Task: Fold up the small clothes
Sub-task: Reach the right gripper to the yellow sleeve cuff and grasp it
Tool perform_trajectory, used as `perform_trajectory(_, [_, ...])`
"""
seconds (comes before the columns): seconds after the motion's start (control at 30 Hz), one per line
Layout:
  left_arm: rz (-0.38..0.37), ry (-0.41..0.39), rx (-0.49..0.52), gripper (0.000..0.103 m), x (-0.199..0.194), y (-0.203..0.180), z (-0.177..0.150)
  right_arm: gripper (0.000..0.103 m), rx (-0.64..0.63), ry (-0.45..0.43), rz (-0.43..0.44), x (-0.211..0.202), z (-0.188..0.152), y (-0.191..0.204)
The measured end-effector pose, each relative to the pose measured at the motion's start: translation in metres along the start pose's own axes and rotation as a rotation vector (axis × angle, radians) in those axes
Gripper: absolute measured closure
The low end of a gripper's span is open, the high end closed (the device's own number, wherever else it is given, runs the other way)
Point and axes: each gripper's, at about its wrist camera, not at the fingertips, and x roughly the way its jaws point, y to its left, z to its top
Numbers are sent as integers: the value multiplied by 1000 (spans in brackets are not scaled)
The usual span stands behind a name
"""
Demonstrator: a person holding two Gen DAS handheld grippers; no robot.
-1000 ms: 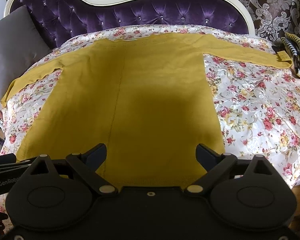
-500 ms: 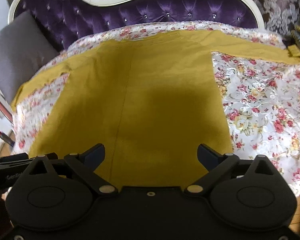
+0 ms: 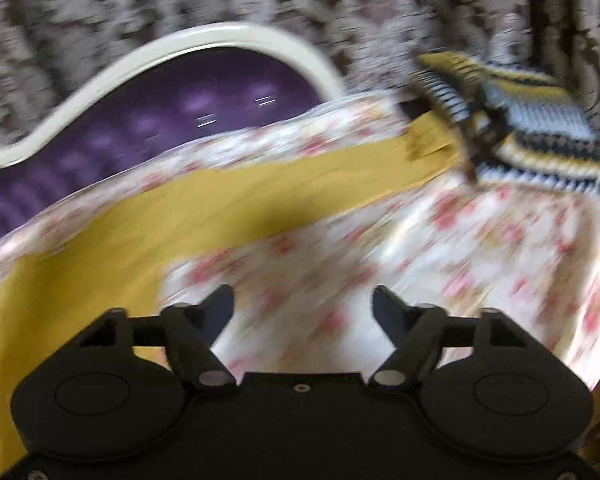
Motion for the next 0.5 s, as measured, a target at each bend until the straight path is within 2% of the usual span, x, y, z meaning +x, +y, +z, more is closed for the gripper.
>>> perform_trajectory(0.07, [-27, 6, -49, 25, 13, 1, 5, 38, -12, -34, -59, 20, 19, -16])
perform_trajectory(0.2, [-80, 33, -96, 25, 36, 3, 11, 39, -127, -145, -209, 53, 45, -34])
perform_trajectory(0.27, [-60, 58, -67, 25, 47, -2, 11, 39, -217, -191, -269, 70, 51, -39])
perform_trajectory(0.4, [24, 21, 119, 22, 52, -23, 6, 44, -340, -200, -322, 100, 58, -43])
perform_trajectory(0.43, [31, 11, 139, 21, 52, -25, 4, 46, -360, -194, -330, 108, 58, -44])
perform_trajectory(0.5, [19, 11, 117, 18, 54, -23, 4, 51, -387, -186, -348, 120, 58, -46])
